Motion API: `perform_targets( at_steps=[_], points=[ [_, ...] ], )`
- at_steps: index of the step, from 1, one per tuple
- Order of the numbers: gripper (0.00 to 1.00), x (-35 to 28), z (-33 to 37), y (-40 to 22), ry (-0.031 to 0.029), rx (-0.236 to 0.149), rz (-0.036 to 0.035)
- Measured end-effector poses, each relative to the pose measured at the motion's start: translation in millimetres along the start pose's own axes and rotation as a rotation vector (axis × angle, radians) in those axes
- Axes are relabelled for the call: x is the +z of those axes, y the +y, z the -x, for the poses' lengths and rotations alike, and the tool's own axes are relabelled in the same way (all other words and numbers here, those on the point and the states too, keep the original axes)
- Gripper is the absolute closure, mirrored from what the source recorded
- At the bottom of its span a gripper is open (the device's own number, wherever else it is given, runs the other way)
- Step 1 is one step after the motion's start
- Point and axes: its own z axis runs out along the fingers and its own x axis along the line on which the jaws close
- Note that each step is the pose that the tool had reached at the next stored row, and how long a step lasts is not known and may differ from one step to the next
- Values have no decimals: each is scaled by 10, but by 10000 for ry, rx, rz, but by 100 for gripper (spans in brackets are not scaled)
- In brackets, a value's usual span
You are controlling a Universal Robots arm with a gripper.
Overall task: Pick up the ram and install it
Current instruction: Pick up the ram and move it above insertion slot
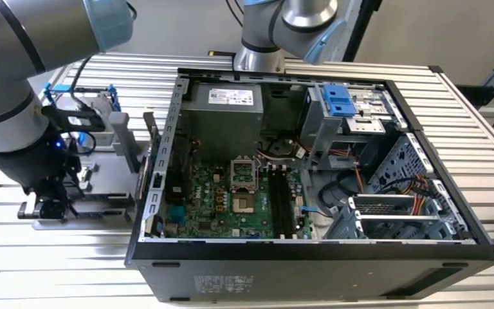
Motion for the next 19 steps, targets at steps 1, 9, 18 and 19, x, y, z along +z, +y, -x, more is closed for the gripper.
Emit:
perform_targets(
  at_steps=[1, 9, 18, 19],
  points=[
    [0, 15, -7, 0, 0, 7, 1],
    [0, 141, -22, -8, -2, 163, -1],
    [0, 236, -24, -12, -3, 292, -4],
    [0, 242, -25, -12, -3, 298, -4]
  ],
)
